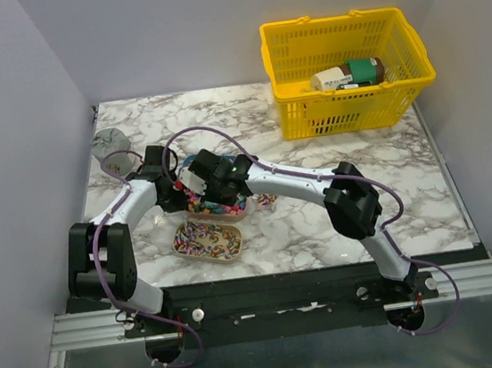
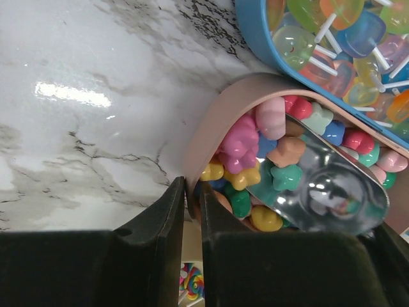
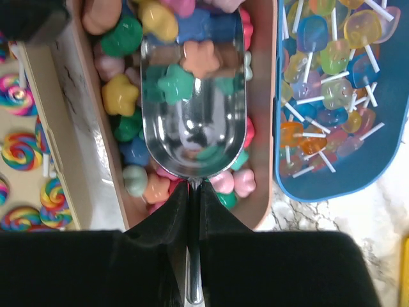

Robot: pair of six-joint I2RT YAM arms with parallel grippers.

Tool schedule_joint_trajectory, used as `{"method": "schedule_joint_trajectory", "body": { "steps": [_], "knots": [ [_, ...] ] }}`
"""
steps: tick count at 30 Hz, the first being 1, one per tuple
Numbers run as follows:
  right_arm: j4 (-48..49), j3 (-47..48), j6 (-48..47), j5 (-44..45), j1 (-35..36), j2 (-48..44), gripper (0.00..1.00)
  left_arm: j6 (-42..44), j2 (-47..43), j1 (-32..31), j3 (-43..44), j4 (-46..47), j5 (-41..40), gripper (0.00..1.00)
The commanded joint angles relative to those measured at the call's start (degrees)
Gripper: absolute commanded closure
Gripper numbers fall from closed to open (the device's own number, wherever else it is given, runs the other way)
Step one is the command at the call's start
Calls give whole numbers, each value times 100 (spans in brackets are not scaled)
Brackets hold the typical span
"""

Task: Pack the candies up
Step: Scoop the fake candies from the storage box.

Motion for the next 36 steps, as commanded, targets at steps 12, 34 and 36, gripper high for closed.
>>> {"method": "schedule_joint_trajectory", "body": {
  "steps": [12, 34, 36],
  "knots": [
    [911, -911, 724, 171, 47, -602, 99, -174, -689, -76, -81, 184, 84, 67],
    [1570, -2194, 802, 250, 30, -1956, 99, -236, -1620, 82, -546, 536, -469, 58],
    [1710, -2404, 838, 232, 30, -2131, 99, -262, -1691, 82, -634, 606, -530, 57]
  ]
}}
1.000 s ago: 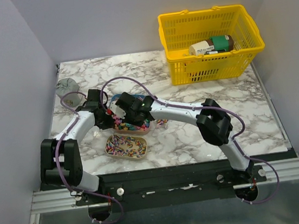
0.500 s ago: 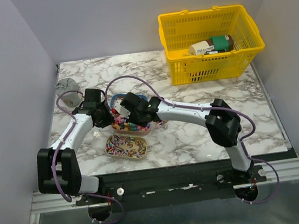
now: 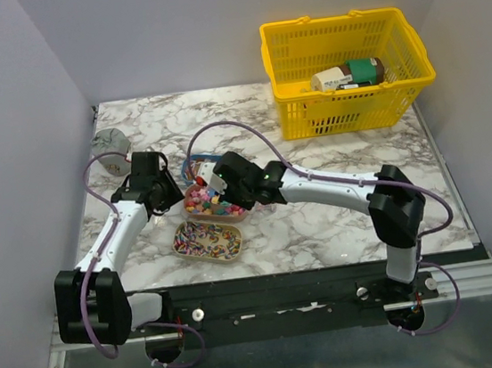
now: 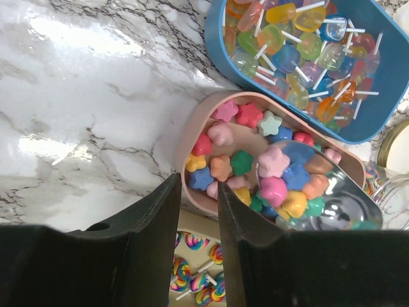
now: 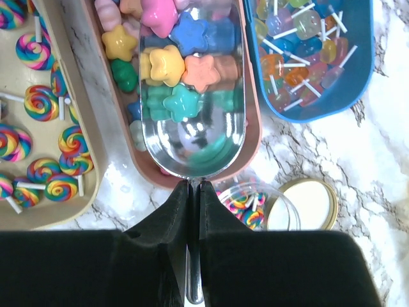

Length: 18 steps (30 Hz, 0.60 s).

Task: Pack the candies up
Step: Scoop the fake candies from the storage box.

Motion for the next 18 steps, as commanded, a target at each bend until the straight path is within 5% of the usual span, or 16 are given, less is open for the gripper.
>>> {"method": "schedule_joint_trajectory", "body": {
  "steps": [1, 18],
  "knots": [
    [587, -342, 180, -65, 28, -493, 99, -76, -335, 30, -201, 283, -387, 57],
    [1352, -1265, 628, -197, 10, -1468, 99, -120, -380, 30, -281, 344, -422, 55]
  ]
}}
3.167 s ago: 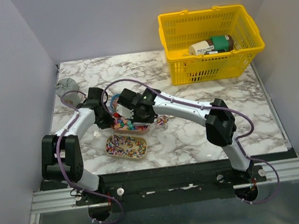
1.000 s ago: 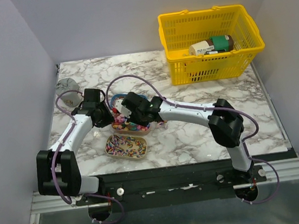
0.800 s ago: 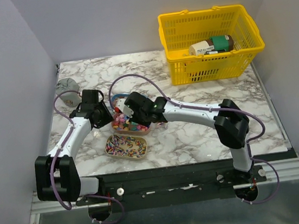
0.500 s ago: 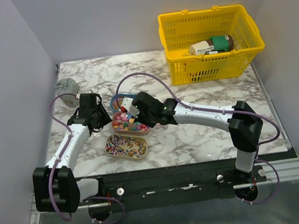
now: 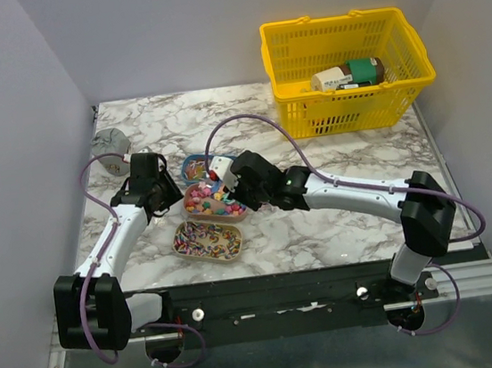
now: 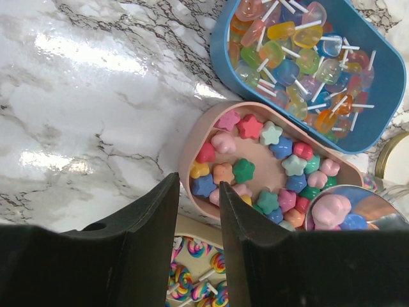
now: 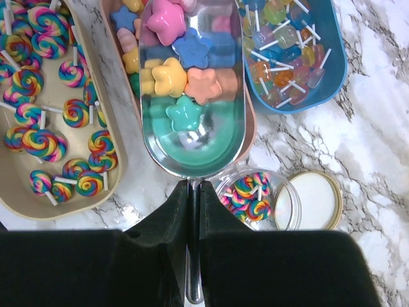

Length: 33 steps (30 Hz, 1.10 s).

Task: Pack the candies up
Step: Scoop the fake candies from the storage box, then place the fake candies in the packing bottle.

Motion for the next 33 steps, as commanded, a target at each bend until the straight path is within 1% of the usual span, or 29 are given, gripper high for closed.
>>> {"method": "schedule_joint_trajectory", "body": {
  "steps": [1, 5, 11, 16, 17, 18, 24, 33],
  "knots": [
    [463, -175, 278, -122, 1, -385, 99, -59, -100, 30, -71, 93, -190, 55],
    [419, 45, 516, -184, -25, -376, 99, -94, -91, 30, -53, 119, -208, 55],
    [235, 98, 859, -228, -34, -464, 99, -68, -74, 30, -53, 93, -190, 55],
    [-432, 19, 1035, -27, -86, -709, 99, -77, -74, 30, -53, 93, -182, 55],
    [-547, 1, 1252, -17, -121, -745, 99, -68, -74, 30, -45, 93, -173, 55],
    [-835, 10, 1324, -17, -157, -763, 99, -68, -74, 30, -53, 102, -155, 56],
    [-1768, -113, 1650, 123, -377, -1131, 99, -77, -39, 30, -53, 93, -120, 55],
    [-2585, -491, 1984, 159, -561, -1518, 99, -77, 14, 30, -53, 110, -50, 55]
  ]
}}
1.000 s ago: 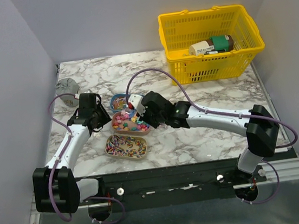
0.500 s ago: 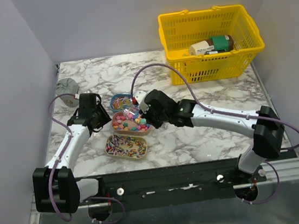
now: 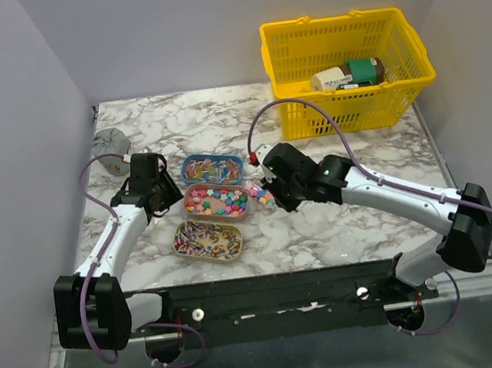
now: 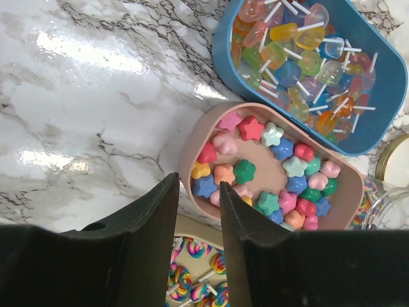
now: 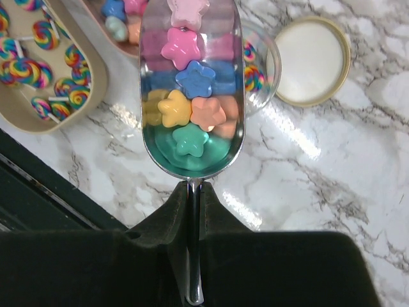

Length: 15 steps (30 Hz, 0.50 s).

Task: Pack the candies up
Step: Place the fake candies in the packing bottle.

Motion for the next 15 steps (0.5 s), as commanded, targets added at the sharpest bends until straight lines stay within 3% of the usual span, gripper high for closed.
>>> {"method": "schedule_joint_trajectory", "body": {
  "steps": [1, 9, 15],
  "knots": [
    [-626, -146, 240, 63, -104, -153, 99, -31, 12, 30, -42, 100, -19, 55],
    [-1864, 337, 240, 44, -219, 164, 99, -31, -6, 30, -51, 82, -19, 55],
    [-2120, 601, 214, 36, -324, 392, 99, -39, -49, 30, -51, 73, -28, 56]
  ]
}}
